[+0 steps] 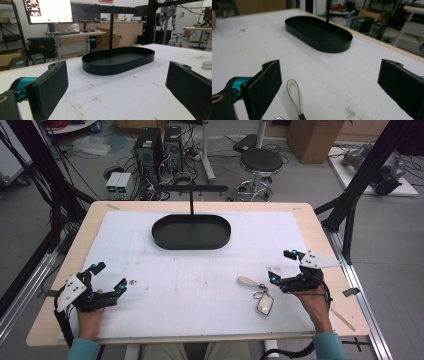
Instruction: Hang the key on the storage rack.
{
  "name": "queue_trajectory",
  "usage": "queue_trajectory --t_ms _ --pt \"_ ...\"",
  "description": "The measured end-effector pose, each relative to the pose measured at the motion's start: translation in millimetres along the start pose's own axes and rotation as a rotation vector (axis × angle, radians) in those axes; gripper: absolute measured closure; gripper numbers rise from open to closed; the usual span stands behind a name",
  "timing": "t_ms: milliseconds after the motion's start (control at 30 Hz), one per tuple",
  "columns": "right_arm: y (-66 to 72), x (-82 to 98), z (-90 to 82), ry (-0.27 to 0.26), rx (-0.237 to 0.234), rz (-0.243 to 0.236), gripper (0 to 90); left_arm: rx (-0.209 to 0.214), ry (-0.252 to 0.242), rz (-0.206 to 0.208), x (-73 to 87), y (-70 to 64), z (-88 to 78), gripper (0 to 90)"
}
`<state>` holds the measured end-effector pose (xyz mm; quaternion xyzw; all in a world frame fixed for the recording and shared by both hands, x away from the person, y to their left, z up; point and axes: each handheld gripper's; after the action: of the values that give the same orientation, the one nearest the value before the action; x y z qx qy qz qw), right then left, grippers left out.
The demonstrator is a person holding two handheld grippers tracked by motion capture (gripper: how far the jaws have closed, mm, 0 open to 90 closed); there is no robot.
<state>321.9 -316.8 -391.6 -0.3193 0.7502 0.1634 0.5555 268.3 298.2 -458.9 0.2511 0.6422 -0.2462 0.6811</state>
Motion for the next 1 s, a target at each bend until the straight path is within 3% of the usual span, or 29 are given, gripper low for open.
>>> queue_trajectory --t_ms 33,67,267,300,333,433,500,567,633,1000 --pt "-1.4 -4.7 5.7 0.043 -0.032 -0.019 4.6 0.0 0.001 0.002 0.0 -0.2 0.0 4.8" --pt "-1.4 -4.7 5.7 0.043 -0.032 -0.019 4.6 0.0 0.0 0.004 0.0 -0.5 0.2 4.8" --pt "-1.9 -16.4 23.4 0.18 -0.113 -0.079 4.7 -0.001 0.003 0.004 -0.1 -0.3 0.3 4.8" --pt "-1.9 -16.4 23.4 0.18 -0.113 -0.079 4.7 -0.001 0.003 0.004 -0.1 -0.2 0.4 4.8" --pt "0.6 -19.1 29.1 0.226 -0.141 -0.118 5.7 -0.001 0.003 0.004 -0.1 -0.2 0.4 4.8" --pt "2.8 -20.1 34.1 0.271 -0.158 -0.143 6.8 0.0 0.003 0.004 -0.1 -0.4 0.4 4.8" --pt "3.9 -20.8 39.4 0.332 -0.174 -0.176 15.2 0.0 0.003 0.004 -0.1 -0.4 0.4 4.8" --pt "4.0 -20.6 41.4 0.345 -0.18 -0.183 15.3 0.001 0.002 0.003 -0.1 -0.6 0.5 4.8" --pt "4.1 -20.3 46.6 0.39 -0.198 -0.201 20.8 0.001 0.002 0.003 -0.1 -0.5 0.5 4.8" --pt "8.9 -19.2 60.7 0.528 -0.258 -0.291 39.8 0.0 0.003 0.004 -0.1 -0.4 0.5 4.8"
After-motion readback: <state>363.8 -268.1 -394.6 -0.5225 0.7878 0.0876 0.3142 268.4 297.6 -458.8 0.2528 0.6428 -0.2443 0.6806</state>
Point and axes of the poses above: each handheld gripper's, and its own axes: z roughly forward along the jaws, x roughly out of its underside, y roughly to its left, and after that the axes turned 8 degrees about x, right-handed
